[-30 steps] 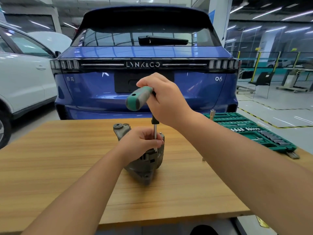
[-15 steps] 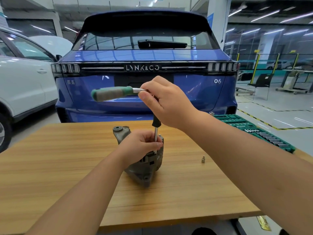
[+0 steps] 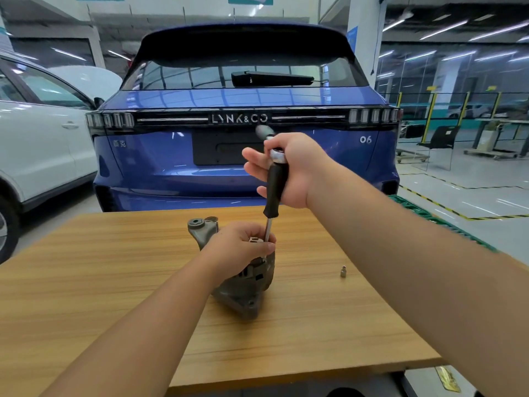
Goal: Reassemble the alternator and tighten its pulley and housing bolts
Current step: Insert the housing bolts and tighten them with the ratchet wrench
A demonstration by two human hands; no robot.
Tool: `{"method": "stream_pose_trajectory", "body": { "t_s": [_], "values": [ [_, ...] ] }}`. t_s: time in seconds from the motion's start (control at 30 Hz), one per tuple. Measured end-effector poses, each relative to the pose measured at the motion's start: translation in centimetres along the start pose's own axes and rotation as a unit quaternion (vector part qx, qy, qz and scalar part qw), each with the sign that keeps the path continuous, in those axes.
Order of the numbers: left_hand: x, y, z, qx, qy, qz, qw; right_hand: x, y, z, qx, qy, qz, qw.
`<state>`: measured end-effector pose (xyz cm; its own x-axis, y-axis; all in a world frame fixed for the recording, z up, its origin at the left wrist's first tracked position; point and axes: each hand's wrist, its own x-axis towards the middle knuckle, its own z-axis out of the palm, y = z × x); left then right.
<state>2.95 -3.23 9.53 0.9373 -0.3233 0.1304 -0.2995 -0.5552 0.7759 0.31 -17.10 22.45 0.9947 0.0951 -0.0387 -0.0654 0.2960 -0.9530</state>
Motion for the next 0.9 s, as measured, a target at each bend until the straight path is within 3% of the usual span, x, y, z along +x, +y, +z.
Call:
{"method": "stream_pose_trajectory", "body": {
  "t_s": [0.1,0.23,0.33,0.43,0.63,0.77,0.9],
  "values": [
    [0.5,0.0,0.1,0.000,0.005,-0.015,1.000,0.8,0.9,-0.1,0.131,0.056,-0.016,0.990],
    [1.3,0.5,0.9,0.008,0.013,-0.022,1.000,1.1,2.7,0.0,0.113,0.070,-0.136,0.982],
    [1.8,1.0,1.5,0.005,0.025,-0.015,1.000,1.0,4.1,0.1,-0.060,0.078,-0.296,0.950],
    [2.2,1.7,1.8,0.033,0.018,-0.007,0.999,1.5,4.7,-0.7,-0.307,0.095,-0.453,0.832],
    [3.2,2.9,0.5,0.205,-0.049,-0.003,0.977,2.1,2.9,-2.2,-0.539,0.088,-0.429,0.720],
    [4.0,1.9,-3.0,0.203,-0.046,0.067,0.976,1.8,2.6,-2.2,-0.650,0.046,-0.410,0.638],
    [4.4,0.4,-4.5,0.153,-0.040,0.019,0.987,1.8,1.4,-2.3,-0.666,0.056,-0.409,0.622]
  ]
}}
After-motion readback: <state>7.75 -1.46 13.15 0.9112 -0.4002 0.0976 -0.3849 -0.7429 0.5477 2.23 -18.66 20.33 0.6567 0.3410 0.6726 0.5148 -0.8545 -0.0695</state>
